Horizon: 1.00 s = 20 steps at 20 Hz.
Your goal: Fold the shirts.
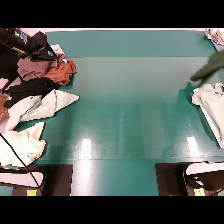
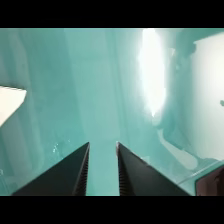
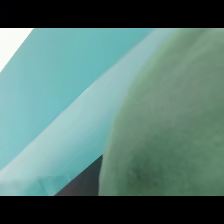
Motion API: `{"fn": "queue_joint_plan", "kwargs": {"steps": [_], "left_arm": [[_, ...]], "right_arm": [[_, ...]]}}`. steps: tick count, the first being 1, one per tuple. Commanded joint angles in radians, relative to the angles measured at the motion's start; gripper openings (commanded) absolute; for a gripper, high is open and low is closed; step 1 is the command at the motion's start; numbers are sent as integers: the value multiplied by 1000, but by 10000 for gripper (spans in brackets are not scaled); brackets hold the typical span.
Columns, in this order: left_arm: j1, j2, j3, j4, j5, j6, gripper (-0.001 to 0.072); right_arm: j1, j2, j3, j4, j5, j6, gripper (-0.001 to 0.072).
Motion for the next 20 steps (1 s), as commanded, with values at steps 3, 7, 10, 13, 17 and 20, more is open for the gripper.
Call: {"fn": "queue_joint_plan", "kwargs": {"steps": [3,7,10,13,17,20], "left_arm": [[-15,5,0,-7,-19,-37,216],[-15,9,0,-8,-39,-43,216],[-15,17,0,-8,-45,-43,216],[-15,26,0,-8,-47,-42,216],[-15,44,0,-8,-48,-42,216],[-15,48,0,-7,-45,-41,217]], "right_arm": [[-179,11,0,61,68,22,18],[-199,11,0,58,102,78,18],[-196,11,0,-26,193,163,19],[-196,13,-40,-152,269,218,20],[-196,13,-133,-254,327,189,20],[-196,13,-171,-332,411,186,20]]}}
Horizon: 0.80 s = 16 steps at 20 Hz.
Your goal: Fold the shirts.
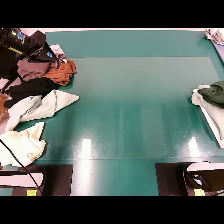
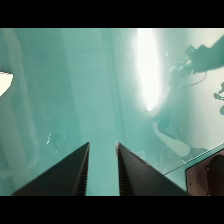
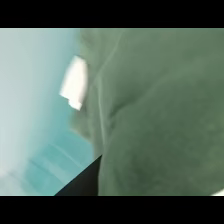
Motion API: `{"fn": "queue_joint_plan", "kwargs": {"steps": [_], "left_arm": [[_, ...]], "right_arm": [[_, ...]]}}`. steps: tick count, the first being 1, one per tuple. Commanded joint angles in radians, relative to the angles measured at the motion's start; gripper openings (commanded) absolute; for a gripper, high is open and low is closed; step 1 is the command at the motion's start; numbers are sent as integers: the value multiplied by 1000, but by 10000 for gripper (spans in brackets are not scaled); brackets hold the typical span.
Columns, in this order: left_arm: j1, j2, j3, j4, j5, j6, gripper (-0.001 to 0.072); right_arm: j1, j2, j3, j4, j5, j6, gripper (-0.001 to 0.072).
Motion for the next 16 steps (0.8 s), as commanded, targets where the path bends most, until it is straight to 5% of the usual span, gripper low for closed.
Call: {"fn": "queue_joint_plan", "kwargs": {"steps": [1,5,6,8,9,16], "left_arm": [[0,6,0,1,5,0,216],[0,6,0,1,23,7,216],[0,6,0,1,25,8,217],[0,6,0,1,25,10,217],[0,6,0,1,26,19,217],[0,6,0,10,21,59,217]], "right_arm": [[0,0,-49,-141,119,-1,20],[0,0,-80,-385,164,-56,37],[0,0,-90,-425,167,-70,177],[0,0,-111,-489,179,-106,603],[0,0,-116,-489,180,-149,716],[18,79,13,-432,176,-175,720]]}}
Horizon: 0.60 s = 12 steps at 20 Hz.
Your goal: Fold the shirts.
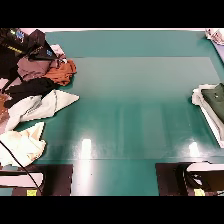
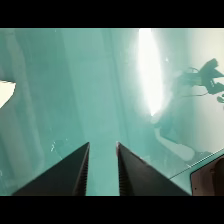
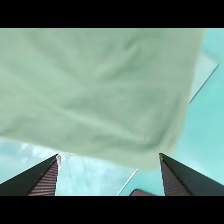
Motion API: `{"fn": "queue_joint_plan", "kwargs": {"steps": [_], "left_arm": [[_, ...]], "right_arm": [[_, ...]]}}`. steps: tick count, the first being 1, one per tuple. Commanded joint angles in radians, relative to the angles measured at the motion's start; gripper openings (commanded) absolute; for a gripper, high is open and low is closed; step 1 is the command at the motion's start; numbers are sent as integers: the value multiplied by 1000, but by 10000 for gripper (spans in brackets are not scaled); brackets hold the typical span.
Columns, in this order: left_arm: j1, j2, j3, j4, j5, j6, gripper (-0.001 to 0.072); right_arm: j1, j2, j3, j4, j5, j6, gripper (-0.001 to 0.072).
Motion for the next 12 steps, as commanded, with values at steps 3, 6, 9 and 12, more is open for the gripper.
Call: {"fn": "queue_joint_plan", "kwargs": {"steps": [3,6,9,12], "left_arm": [[0,2,0,9,10,37,217],[0,49,-5,15,87,88,217],[0,237,-174,112,251,150,217],[0,520,-567,224,468,164,216]], "right_arm": [[68,80,209,191,-66,-16,720],[110,178,160,751,-264,-173,713],[204,280,-18,1011,-308,-418,665],[328,403,-280,996,-325,-507,664]]}}
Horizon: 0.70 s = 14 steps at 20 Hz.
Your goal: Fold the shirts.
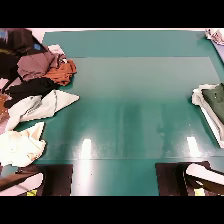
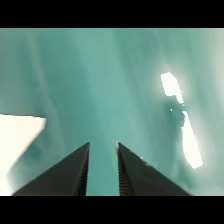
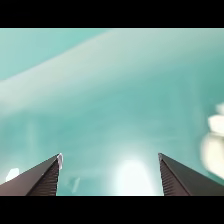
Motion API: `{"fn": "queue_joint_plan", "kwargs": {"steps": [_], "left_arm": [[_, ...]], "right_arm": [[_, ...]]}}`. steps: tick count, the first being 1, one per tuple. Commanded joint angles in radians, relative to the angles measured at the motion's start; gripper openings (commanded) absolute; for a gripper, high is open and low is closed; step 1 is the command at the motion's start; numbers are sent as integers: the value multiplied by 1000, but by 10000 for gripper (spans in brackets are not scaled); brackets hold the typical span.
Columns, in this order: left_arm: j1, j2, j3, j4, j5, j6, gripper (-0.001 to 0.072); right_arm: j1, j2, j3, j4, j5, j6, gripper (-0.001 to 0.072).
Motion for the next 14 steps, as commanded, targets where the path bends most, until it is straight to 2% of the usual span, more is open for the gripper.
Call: {"fn": "queue_joint_plan", "kwargs": {"steps": [1,3,5,7,10,14], "left_arm": [[0,312,-432,122,294,26,216],[0,497,-720,119,442,14,217],[0,628,-914,119,519,14,217],[0,692,-1017,119,516,14,217],[0,696,-1046,120,443,15,217],[0,696,-1046,124,411,15,217]], "right_arm": [[140,158,-287,114,-94,-169,664],[251,301,-504,-25,-230,-197,663],[362,453,-713,-145,-379,-212,662],[460,583,-893,-172,-463,-256,580],[573,710,-1078,-178,-509,-264,577],[611,794,-1215,-175,-545,-260,577]]}}
